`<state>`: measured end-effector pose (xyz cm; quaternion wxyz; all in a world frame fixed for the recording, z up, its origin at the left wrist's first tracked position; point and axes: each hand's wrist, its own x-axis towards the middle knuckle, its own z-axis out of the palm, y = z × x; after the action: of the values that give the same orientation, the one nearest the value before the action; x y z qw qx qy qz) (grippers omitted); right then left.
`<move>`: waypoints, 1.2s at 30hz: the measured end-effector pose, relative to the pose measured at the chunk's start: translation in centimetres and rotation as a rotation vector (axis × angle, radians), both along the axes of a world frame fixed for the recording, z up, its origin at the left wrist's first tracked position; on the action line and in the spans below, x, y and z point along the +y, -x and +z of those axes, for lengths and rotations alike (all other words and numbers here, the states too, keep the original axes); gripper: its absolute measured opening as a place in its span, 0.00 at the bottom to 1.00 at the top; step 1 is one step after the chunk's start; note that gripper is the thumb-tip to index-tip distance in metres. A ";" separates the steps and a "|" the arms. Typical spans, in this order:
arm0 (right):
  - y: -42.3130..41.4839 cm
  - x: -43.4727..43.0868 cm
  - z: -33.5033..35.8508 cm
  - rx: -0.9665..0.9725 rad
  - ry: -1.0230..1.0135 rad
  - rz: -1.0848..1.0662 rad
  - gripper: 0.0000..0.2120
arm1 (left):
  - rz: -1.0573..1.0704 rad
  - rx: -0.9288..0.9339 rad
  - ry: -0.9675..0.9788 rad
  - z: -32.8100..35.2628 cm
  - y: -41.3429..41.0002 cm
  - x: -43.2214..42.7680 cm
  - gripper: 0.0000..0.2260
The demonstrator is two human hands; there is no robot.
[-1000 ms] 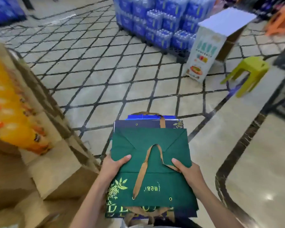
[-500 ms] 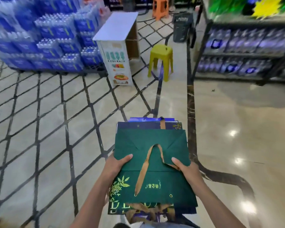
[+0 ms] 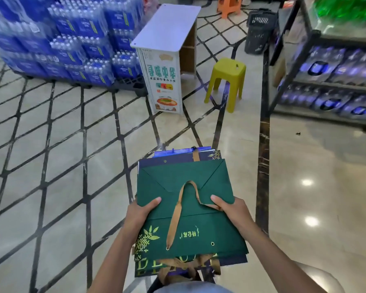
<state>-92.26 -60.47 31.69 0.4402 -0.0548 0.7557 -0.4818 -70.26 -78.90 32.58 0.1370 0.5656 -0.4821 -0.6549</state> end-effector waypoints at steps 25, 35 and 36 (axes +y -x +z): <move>51.0 -29.2 -0.5 -0.006 -0.010 -0.467 0.13 | -0.428 -0.002 -0.018 0.8 61.4 -36.8 0.22; 71.6 -49.7 1.3 -0.004 0.006 -0.138 0.17 | -0.123 -0.007 -0.004 2.2 74.1 -52.5 0.21; 72.9 -51.8 1.2 -0.006 0.007 -0.108 0.17 | -0.097 -0.010 -0.004 2.0 74.7 -54.0 0.21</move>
<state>-165.21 -112.30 32.93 0.4156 -0.0141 0.7545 -0.5077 -144.99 -132.88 34.63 0.1017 0.5451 -0.5081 -0.6590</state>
